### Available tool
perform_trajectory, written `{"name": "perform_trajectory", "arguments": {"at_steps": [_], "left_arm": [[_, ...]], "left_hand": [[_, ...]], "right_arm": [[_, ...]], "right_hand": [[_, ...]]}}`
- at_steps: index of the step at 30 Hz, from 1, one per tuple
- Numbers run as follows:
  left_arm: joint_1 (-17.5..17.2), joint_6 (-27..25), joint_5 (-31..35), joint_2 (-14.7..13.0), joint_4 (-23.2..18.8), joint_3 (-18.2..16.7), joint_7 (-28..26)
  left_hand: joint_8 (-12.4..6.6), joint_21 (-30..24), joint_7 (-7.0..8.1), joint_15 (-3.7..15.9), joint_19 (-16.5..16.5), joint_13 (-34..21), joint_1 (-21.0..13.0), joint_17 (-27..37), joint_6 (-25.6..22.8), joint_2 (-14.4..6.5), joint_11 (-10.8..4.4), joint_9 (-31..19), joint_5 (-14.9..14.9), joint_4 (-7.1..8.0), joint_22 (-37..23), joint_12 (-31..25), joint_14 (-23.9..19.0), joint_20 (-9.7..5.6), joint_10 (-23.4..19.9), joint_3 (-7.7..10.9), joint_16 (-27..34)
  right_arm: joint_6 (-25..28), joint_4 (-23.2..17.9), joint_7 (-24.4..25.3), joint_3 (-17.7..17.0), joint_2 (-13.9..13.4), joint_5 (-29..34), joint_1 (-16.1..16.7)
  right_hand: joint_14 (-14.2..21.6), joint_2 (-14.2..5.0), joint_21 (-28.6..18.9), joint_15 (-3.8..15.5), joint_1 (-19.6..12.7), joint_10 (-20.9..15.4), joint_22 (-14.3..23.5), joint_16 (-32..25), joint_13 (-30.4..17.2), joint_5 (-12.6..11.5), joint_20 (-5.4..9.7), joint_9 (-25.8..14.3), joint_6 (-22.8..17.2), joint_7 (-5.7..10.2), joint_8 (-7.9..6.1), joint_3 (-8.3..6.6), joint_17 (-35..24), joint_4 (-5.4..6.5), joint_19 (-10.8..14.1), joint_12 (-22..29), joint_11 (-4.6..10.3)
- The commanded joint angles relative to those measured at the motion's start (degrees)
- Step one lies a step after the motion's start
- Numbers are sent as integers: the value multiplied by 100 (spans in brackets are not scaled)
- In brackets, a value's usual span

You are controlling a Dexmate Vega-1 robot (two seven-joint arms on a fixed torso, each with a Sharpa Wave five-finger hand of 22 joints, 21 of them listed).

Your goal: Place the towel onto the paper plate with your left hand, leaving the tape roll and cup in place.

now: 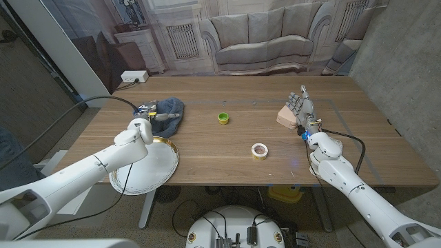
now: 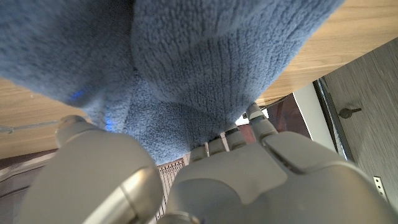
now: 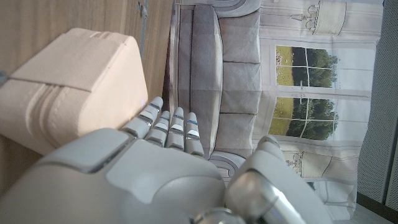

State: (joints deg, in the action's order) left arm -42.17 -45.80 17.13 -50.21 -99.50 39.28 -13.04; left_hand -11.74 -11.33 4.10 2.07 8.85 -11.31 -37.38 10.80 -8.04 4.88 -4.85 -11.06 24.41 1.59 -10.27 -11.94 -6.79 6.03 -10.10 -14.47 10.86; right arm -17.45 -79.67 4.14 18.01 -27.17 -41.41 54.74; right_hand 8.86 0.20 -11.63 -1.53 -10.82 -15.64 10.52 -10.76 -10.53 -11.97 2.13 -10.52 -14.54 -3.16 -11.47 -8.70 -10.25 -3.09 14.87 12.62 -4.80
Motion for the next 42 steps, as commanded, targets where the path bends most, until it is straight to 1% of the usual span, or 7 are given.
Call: {"name": "perform_trajectory", "arguments": {"at_steps": [1,14,17,19,25,28,42], "left_arm": [[41,-35,-49,73,137,82,11],[115,-298,119,72,65,216,-14],[81,-359,132,57,18,195,-59],[75,-401,136,47,4,190,-65],[30,-467,108,52,-1,141,-146],[29,-472,109,53,13,146,-175],[144,-245,132,208,342,191,-375]], "left_hand": [[-20,6,-13,146,-24,-14,-72,10,-41,5,-23,-10,53,8,-14,-29,-49,-17,-32,-50,44],[-32,-41,53,166,89,-14,-377,5,-66,-67,-108,-11,108,-115,-16,-23,-139,56,-31,8,67],[-37,-61,64,174,147,-14,-577,7,-78,-149,-115,-12,144,-190,-20,-26,-162,108,-42,73,69],[-50,-72,91,188,191,-15,-825,8,-113,-259,-191,-14,182,-282,-22,-32,-184,105,-67,159,69],[-66,-92,137,218,279,-17,-1314,14,-175,-528,-210,-17,220,-461,-25,-49,-263,90,-136,368,84],[-75,-102,157,257,335,-19,-1604,15,-218,-674,-294,-19,207,-574,-25,-61,-305,106,-190,493,87],[-118,-222,184,362,840,-31,-2493,22,-426,-996,-424,-30,-23,-936,-16,-115,-634,104,-478,845,137]], "right_arm": [[2,42,-30,-11,10,-36,-17],[10,115,-79,-26,28,-94,-36],[12,154,-124,-8,19,-81,-62],[34,159,-115,-3,25,-85,-75],[41,215,-162,12,55,-110,-115],[62,213,-158,15,59,-119,-123],[101,250,-152,26,77,-131,-150]], "right_hand": [[17,-41,-1,9,1,-29,11,5,-11,26,42,-32,-39,16,16,1,-29,-10,-4,-20,-18],[13,-45,2,1,-1,-24,11,7,-12,26,40,-32,-34,19,19,6,-29,-15,-10,-23,-9],[13,-47,3,4,-1,-26,11,7,-12,26,39,-32,-38,14,18,7,-29,-15,-12,-23,-11],[13,-48,3,7,-2,-24,11,7,-12,26,38,-33,-37,14,18,8,-29,-16,-12,-24,-12],[15,-50,3,8,-2,-27,11,6,-12,27,36,-33,-38,19,18,10,-30,-17,-12,-24,-9],[16,-51,3,6,-1,-28,11,6,-12,27,33,-33,-40,19,18,11,-30,-17,-13,-24,-11],[16,-58,5,-2,2,-22,12,6,-13,29,26,-33,-42,16,18,18,-30,-18,-18,-28,10]]}}
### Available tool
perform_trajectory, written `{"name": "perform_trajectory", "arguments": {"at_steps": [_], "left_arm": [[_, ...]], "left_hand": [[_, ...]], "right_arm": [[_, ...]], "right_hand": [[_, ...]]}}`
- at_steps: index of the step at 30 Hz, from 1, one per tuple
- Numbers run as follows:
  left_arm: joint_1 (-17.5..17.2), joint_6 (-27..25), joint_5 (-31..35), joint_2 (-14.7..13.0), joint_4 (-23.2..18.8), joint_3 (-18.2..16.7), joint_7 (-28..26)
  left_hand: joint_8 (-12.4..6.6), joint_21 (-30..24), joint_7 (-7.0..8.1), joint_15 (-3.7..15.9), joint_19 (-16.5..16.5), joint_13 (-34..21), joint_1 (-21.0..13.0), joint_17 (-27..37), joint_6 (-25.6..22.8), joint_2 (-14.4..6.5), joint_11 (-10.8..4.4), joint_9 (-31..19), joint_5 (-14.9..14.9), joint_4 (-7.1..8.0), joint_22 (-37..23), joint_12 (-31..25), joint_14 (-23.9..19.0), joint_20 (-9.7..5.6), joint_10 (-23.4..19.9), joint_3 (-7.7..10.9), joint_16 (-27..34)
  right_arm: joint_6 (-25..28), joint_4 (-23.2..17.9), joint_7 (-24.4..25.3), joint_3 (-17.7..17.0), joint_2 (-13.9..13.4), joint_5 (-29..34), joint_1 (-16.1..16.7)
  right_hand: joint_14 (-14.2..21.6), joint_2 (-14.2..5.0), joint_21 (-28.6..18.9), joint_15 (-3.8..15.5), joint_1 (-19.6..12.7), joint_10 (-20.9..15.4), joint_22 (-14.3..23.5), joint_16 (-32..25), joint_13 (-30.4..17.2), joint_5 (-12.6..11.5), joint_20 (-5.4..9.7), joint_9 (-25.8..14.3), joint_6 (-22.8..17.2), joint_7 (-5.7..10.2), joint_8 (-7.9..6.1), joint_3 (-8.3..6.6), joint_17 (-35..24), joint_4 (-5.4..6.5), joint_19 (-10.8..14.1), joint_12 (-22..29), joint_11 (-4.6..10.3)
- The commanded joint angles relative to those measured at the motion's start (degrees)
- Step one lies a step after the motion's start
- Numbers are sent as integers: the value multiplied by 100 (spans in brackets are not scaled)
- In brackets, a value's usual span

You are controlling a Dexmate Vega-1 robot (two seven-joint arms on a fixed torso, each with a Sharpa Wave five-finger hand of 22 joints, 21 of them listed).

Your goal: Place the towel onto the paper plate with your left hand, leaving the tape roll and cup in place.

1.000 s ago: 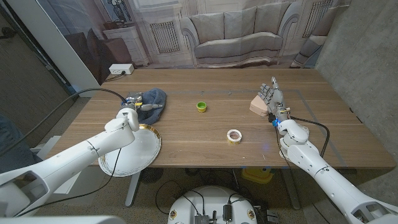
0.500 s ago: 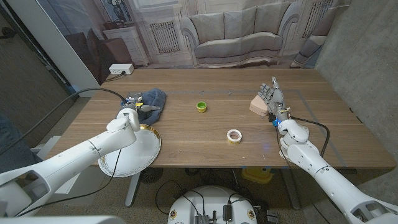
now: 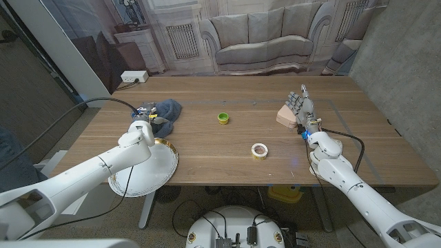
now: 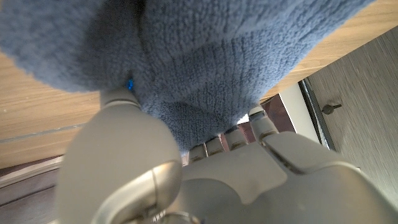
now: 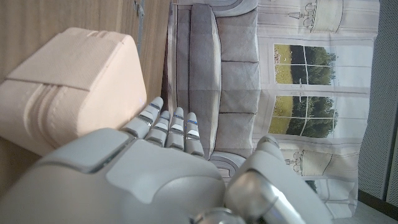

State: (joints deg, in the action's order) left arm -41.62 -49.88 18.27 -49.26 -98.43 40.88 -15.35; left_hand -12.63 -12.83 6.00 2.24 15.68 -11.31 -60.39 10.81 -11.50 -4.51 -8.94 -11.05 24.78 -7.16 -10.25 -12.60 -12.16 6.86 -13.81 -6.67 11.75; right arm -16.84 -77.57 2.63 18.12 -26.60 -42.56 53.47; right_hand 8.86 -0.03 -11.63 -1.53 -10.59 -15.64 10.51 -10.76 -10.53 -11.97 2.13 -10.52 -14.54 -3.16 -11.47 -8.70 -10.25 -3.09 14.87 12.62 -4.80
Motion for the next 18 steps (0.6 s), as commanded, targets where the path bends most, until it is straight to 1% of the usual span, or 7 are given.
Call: {"name": "perform_trajectory", "arguments": {"at_steps": [1,3,4,7,13,16,18], "left_arm": [[126,214,11,153,309,46,-143],[159,289,-9,192,389,57,-139],[159,292,-10,192,390,56,-140],[207,437,-67,293,561,58,-166],[258,714,-181,416,807,39,-211],[267,848,-257,471,912,1,-251],[269,935,-294,496,971,-21,-287]], "left_hand": [[-22,-83,-22,339,200,-32,-226,23,-73,-75,-8,-32,-79,-70,-17,-47,-104,51,-112,81,47],[-36,-106,-25,353,295,-35,-301,27,-125,-106,-7,-35,-129,-90,-15,-55,-145,65,-151,113,53],[-37,-117,-28,359,349,-37,-337,29,-136,-118,-44,-36,-162,-98,-14,-56,-173,75,-170,127,57],[-39,-162,-68,358,543,-44,-440,38,-173,-159,16,-41,-268,-114,-10,-73,-241,140,-253,170,65],[-69,-231,-132,341,876,-56,-593,54,-300,-217,6,-51,-453,-127,0,-97,-421,238,-386,235,105],[-101,-303,-228,220,1216,-68,-723,52,-435,-234,44,-60,-626,-139,10,-109,-570,223,-481,283,121],[-140,-328,-272,164,1406,-77,-853,56,-573,-295,47,-68,-754,-149,16,-130,-717,195,-582,352,147]], "right_arm": [[46,36,19,14,24,-14,-20],[56,30,37,18,17,1,-19],[56,30,37,18,17,2,-19],[89,-1,85,15,6,9,-7],[123,-72,182,-6,-10,21,21],[148,-116,228,-11,-25,34,29],[155,-132,249,-17,-21,30,32]], "right_hand": [[15,-35,5,-2,-21,-22,12,6,-13,29,25,-33,-42,18,18,19,-31,-19,-19,-28,7],[13,-36,5,0,-21,-26,12,7,-13,29,25,-33,-43,20,18,20,-31,-19,-19,-27,5],[11,-36,5,1,-21,-29,12,8,-13,29,26,-33,-42,20,18,20,-31,-19,-20,-26,-1],[13,-37,5,2,-21,-27,12,7,-13,29,27,-34,-48,16,16,22,-31,-20,-20,-27,-4],[10,-39,6,5,-21,-25,12,8,-13,30,30,-34,-49,19,16,24,-31,-21,-22,-28,0],[10,-40,6,0,-21,-29,12,8,-13,30,32,-34,-57,18,13,25,-31,-22,-22,-27,-1],[7,-40,6,-2,-21,-29,12,9,-13,30,32,-34,-60,20,12,26,-31,-22,-23,-27,1]]}}
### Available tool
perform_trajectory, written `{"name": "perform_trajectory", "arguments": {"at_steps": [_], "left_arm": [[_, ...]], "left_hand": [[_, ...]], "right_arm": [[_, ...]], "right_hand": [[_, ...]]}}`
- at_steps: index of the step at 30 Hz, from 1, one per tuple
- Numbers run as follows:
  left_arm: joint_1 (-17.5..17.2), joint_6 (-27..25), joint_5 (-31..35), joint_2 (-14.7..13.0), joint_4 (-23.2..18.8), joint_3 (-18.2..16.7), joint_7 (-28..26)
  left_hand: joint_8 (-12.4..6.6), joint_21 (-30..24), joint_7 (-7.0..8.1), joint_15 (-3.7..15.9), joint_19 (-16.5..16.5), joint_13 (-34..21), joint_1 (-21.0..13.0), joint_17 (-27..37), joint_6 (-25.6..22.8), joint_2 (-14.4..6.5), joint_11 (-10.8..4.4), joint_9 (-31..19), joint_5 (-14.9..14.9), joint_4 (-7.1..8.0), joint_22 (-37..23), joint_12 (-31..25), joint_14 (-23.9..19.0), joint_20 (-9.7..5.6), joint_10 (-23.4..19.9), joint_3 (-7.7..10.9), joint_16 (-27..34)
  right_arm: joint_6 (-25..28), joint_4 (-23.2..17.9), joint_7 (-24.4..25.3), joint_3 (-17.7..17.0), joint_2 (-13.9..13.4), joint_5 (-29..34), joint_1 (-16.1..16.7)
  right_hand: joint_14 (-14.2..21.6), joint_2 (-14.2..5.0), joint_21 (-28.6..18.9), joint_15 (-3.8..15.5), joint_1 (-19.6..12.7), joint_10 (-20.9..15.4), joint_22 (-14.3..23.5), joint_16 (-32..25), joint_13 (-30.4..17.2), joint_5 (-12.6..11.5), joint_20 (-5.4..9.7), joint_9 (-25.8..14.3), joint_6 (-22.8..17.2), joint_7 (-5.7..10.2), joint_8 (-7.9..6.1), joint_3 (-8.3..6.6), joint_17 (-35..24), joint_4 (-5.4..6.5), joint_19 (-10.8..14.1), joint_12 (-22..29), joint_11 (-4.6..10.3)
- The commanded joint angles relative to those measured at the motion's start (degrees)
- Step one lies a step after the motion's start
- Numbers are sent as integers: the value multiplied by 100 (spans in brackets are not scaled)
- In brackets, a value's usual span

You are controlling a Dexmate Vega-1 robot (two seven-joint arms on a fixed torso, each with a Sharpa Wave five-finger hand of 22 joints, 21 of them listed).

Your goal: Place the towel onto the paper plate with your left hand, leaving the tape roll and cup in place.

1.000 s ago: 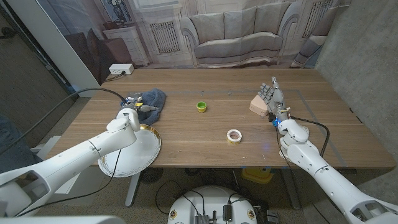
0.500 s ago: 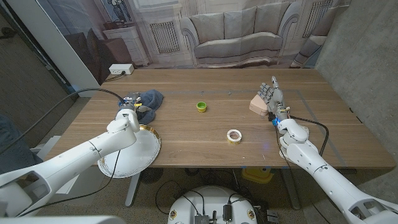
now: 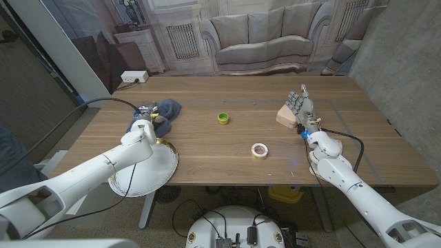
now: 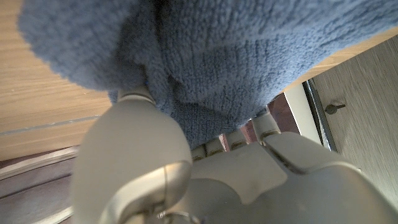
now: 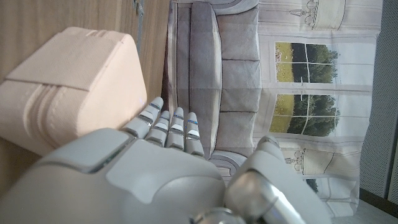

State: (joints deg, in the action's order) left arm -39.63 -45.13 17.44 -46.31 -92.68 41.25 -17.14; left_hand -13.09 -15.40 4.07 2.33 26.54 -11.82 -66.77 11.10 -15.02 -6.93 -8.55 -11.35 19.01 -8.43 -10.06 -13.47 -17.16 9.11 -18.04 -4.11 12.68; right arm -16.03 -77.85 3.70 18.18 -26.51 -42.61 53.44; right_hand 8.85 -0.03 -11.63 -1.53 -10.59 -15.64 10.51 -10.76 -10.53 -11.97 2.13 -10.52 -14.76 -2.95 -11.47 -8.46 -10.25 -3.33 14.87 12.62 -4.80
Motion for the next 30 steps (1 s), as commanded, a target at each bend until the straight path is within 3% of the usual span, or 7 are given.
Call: {"name": "perform_trajectory", "arguments": {"at_steps": [1,6,8,11,13,23,30], "left_arm": [[70,495,-222,211,420,-66,-133],[45,689,-259,242,515,-128,-293],[48,710,-268,232,518,-144,-301],[57,695,-267,217,503,-160,-303],[58,657,-244,219,492,-166,-340],[49,542,-184,139,376,-230,-434],[-8,724,-179,135,385,-310,-616]], "left_hand": [[-106,-88,-88,154,427,-31,-279,28,-275,-68,59,-43,-240,-28,-1,-63,-280,-45,-239,125,60],[-270,-157,-110,242,913,-58,-581,38,-809,-158,26,-69,-514,-29,-2,-184,-771,-222,-733,297,159],[-327,-191,-114,309,1130,-82,-698,49,-1012,-195,14,-83,-614,-17,-5,-247,-977,-372,-987,381,196],[-414,-202,-107,347,1273,-118,-828,65,-1287,-235,24,-96,-686,-13,-9,-310,-1187,-432,-1221,482,240],[-477,-212,-79,417,1392,-154,-914,82,-1503,-246,161,-106,-738,2,-11,-360,-1413,-505,-1405,560,295],[-650,-266,-180,438,1737,-293,-1232,122,-2098,-269,159,-128,-798,-5,-20,-512,-1956,-717,-1904,844,396],[-862,-414,-228,609,2198,-501,-1583,213,-2677,-221,191,-213,-823,-14,-29,-677,-2639,-1182,-2439,1140,534]], "right_arm": [[69,-99,133,-14,-41,57,28],[79,-116,169,-8,-20,61,22],[59,-102,143,6,-30,87,14],[54,-109,159,1,-14,78,16],[48,-106,149,3,-12,78,14],[-8,45,-174,-21,69,-138,-70],[16,-13,-161,-23,37,-129,-55]], "right_hand": [[8,-40,7,-1,-21,-27,12,9,-13,30,30,-34,-39,-5,12,2,-31,2,-25,-28,-5],[8,-42,7,0,-21,-31,12,9,-14,30,32,-34,-38,-1,13,4,-31,0,-25,-27,-6],[7,-42,6,1,-21,-33,12,9,-14,30,33,-34,-39,-1,13,5,-31,0,-24,-26,-2],[11,-43,7,-2,-22,-30,12,7,-14,30,30,-34,-40,-5,13,6,-30,-1,-26,-28,0],[12,-44,6,-5,-22,-27,12,7,-14,30,34,-34,-41,-2,13,7,-30,-2,-24,-29,4],[13,-49,4,0,-22,-19,13,7,-14,30,37,-35,-42,1,14,10,-31,-3,-19,-33,14],[12,-58,3,8,-24,-31,13,7,-14,30,36,-35,-41,4,15,10,-31,-4,-16,-28,-6]]}}
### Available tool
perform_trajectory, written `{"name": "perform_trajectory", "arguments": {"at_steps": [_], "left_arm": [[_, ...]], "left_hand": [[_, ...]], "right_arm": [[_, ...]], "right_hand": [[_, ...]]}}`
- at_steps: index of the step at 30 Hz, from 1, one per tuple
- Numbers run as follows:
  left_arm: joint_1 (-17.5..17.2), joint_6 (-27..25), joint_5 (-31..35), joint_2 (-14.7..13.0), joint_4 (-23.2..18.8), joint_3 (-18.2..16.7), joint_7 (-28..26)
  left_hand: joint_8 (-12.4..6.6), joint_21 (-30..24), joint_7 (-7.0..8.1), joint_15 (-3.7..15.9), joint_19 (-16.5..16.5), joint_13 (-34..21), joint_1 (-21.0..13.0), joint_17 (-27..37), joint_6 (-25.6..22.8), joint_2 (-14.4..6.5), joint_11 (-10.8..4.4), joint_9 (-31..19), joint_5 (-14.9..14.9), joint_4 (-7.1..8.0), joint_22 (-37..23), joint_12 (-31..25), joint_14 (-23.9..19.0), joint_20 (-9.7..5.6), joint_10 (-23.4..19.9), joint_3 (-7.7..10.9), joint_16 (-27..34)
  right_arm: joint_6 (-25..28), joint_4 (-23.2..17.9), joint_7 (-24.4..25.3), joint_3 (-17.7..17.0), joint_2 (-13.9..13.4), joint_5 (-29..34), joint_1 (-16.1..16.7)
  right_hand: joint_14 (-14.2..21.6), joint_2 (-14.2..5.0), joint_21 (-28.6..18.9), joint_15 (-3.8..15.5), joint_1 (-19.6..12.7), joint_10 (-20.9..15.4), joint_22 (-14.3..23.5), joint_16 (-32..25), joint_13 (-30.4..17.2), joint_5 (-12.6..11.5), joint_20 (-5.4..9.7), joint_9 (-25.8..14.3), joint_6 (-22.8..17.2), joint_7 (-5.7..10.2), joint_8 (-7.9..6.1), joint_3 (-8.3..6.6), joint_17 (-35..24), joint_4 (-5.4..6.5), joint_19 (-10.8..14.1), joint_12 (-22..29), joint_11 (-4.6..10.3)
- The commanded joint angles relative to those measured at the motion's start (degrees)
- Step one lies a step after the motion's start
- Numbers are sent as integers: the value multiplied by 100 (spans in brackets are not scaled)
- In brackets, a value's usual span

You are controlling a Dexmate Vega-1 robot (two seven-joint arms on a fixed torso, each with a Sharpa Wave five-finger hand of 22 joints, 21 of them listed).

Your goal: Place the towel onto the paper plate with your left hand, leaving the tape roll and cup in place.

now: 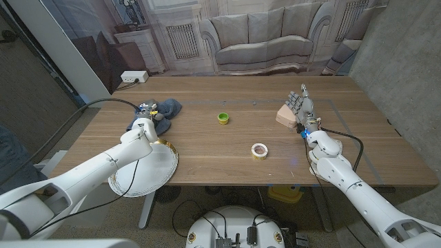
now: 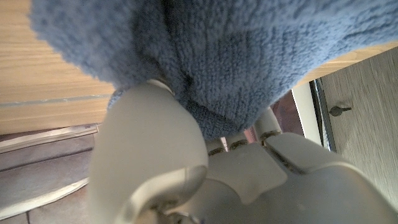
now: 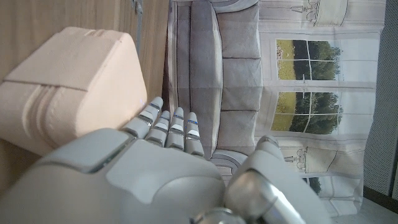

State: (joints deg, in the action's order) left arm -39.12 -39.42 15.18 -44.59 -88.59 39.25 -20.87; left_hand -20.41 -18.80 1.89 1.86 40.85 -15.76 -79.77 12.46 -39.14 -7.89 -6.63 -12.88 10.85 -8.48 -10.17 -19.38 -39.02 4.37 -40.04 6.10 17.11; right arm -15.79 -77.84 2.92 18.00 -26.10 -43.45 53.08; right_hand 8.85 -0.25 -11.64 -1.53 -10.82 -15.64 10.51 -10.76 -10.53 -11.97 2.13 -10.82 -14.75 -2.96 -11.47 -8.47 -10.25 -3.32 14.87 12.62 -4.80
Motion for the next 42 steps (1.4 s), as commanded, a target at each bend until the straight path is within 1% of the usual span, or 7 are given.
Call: {"name": "perform_trajectory", "arguments": {"at_steps": [1,2,5,11,19,29,42], "left_arm": [[-64,167,59,-29,-18,-115,-275],[-69,184,64,-20,-13,-123,-305],[-78,229,87,1,-1,-140,-381],[-69,236,112,21,-7,-158,-411],[-79,255,132,11,-50,-198,-435],[-93,113,151,-31,-222,-253,-388],[-124,69,214,-113,-466,-317,-388]], "left_hand": [[-150,-82,6,702,791,-125,-311,89,-324,-128,4,-60,-8,-10,-18,-103,-533,-744,-291,144,114],[-177,-98,0,775,831,-148,-342,104,-391,-129,-19,-66,-10,-8,-18,-119,-636,-788,-346,173,142],[-300,-153,58,834,964,-227,-415,153,-644,-108,-49,-107,-19,2,-20,-178,-823,-891,-556,246,178],[-363,-200,53,868,1066,-292,-475,223,-754,-107,-57,-127,-24,10,-22,-186,-952,-937,-631,306,220],[-369,-224,50,848,1116,-327,-472,262,-752,-99,-41,-130,-31,31,-22,-177,-973,-942,-637,321,225],[-364,-246,33,804,1154,-378,-381,306,-751,-73,-13,-112,-44,103,-21,-158,-986,-906,-639,308,213],[-375,-262,25,795,1175,-429,-339,342,-767,-63,-14,-107,-44,138,-22,-144,-1013,-895,-665,317,199]], "right_arm": [[-6,-26,-85,-8,-16,-43,-12],[7,-50,-60,-18,-18,-53,-1],[13,-85,-52,-29,-41,-53,19],[37,-146,-31,-31,-88,-28,45],[78,-255,28,-51,-131,-26,82],[-28,-335,15,-59,-164,34,136],[-126,-446,17,-80,-193,76,188]], "right_hand": [[20,-37,2,14,-2,-31,13,4,-14,30,39,-5,-42,-1,15,10,-31,-5,-13,-29,-6],[20,-38,3,11,-2,-35,13,4,-14,30,37,-5,-41,1,15,10,-31,-5,-15,-27,-6],[18,-42,3,7,-4,-39,13,5,-15,30,36,-5,-41,-3,15,9,-31,-6,-15,-26,-11],[18,-48,2,4,-5,-35,13,5,-15,30,36,-6,-41,2,16,9,-31,-6,-14,-28,-6],[17,-56,2,3,-8,-25,13,6,-15,30,37,-6,-43,-3,15,9,-30,-8,-13,-32,4],[25,-64,1,7,-10,-30,13,3,-15,30,36,-6,-41,-2,17,10,-30,-10,-11,-31,6],[24,-70,0,9,-11,-39,13,4,-15,32,35,-6,-42,0,17,14,-30,-12,-9,-29,-6]]}}
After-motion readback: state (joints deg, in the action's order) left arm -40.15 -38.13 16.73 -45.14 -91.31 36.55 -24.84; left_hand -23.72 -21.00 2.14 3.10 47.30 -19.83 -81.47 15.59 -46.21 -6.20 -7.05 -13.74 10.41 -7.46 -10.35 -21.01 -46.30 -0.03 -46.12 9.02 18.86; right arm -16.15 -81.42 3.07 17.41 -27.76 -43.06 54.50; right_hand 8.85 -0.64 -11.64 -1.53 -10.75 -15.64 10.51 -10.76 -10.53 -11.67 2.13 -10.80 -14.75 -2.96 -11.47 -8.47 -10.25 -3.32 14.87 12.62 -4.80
